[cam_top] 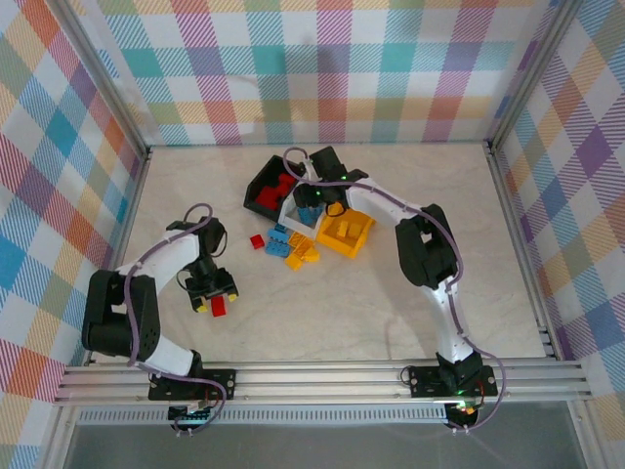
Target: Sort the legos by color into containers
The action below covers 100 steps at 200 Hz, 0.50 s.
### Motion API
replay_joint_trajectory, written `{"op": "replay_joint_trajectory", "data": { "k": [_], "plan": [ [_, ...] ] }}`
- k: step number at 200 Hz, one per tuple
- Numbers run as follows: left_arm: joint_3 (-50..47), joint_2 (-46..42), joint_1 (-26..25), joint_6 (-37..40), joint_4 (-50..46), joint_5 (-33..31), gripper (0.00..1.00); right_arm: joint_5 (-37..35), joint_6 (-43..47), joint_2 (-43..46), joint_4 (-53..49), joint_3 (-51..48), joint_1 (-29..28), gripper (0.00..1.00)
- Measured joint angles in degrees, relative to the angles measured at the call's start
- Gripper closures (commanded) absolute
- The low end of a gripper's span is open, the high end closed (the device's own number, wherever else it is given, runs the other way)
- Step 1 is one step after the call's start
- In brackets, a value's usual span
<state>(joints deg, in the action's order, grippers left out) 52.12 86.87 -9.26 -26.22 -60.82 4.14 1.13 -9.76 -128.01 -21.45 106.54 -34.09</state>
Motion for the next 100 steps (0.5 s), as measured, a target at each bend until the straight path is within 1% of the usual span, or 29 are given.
{"op": "replay_joint_trajectory", "data": {
  "k": [56,76,100],
  "plan": [
    [-0.72,4.31,-0.04,-0.13,2.75,-1.20,0.38,1.22,-1.90,11.15,3.61,-9.73,0.00,0.46],
    [-1.25,5.81,-0.04,-0.13,4.11,-1.44,0.41,1.29,-2.23,14.80,4.74,-12.90,0.00,0.46],
    [-1.42,6.84,-0.09,0.15,4.76,-1.38,0.50,1.29,-2.23,17.92,5.55,-16.13,0.00,0.46]
  ]
}}
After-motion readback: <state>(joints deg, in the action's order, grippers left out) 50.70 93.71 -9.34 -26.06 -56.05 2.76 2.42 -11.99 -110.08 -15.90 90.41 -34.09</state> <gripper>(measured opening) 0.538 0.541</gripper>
